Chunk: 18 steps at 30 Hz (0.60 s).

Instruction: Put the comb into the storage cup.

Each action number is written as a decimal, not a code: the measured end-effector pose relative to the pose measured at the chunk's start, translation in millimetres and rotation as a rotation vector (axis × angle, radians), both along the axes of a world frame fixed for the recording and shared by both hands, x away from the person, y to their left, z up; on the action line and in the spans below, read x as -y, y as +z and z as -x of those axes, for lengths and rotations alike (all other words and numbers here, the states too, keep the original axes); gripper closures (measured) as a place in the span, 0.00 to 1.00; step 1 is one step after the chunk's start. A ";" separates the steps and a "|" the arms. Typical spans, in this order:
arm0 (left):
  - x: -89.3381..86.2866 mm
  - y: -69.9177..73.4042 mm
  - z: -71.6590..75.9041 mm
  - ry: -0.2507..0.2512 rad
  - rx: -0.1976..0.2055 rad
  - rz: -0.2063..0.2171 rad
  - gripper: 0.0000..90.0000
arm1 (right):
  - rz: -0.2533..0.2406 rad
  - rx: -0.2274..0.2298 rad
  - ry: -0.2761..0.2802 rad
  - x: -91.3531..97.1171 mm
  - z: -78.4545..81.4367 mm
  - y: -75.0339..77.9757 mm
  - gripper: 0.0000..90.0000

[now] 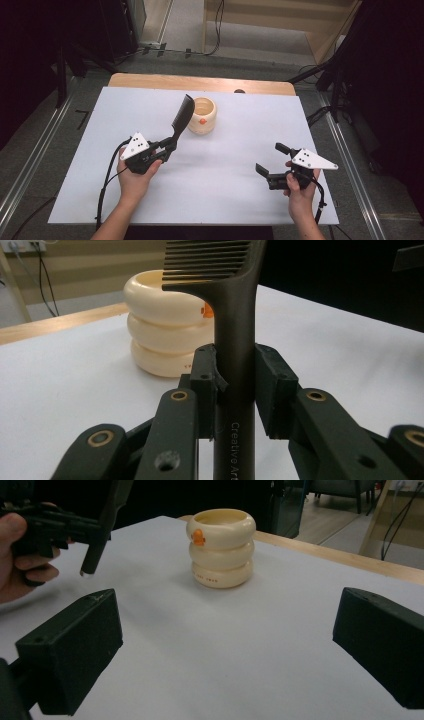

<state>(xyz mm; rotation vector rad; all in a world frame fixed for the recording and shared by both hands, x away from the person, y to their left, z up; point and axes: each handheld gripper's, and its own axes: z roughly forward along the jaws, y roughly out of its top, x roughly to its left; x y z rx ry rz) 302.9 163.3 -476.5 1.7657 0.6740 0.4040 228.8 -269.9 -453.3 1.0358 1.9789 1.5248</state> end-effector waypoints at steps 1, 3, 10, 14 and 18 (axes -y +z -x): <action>-0.1 -0.8 0.2 -0.001 -0.001 -0.002 0.80 | -0.006 -0.005 0.002 -1.8 -1.5 1.6 0.00; -0.2 -1.3 0.5 -0.001 -0.001 0.004 0.80 | -0.019 -0.007 0.011 -6.1 -6.1 5.9 0.00; 1.7 -3.4 0.5 0.003 0.002 0.013 0.80 | -0.032 -0.001 0.018 -23.7 -21.3 20.7 0.00; 2.9 -3.0 1.5 0.007 0.006 0.018 0.80 | -0.032 -0.011 0.007 -34.4 -27.6 27.0 0.04; 2.3 -1.6 1.7 0.011 0.010 0.026 0.80 | -0.017 -0.015 0.041 -47.0 -34.6 31.9 0.04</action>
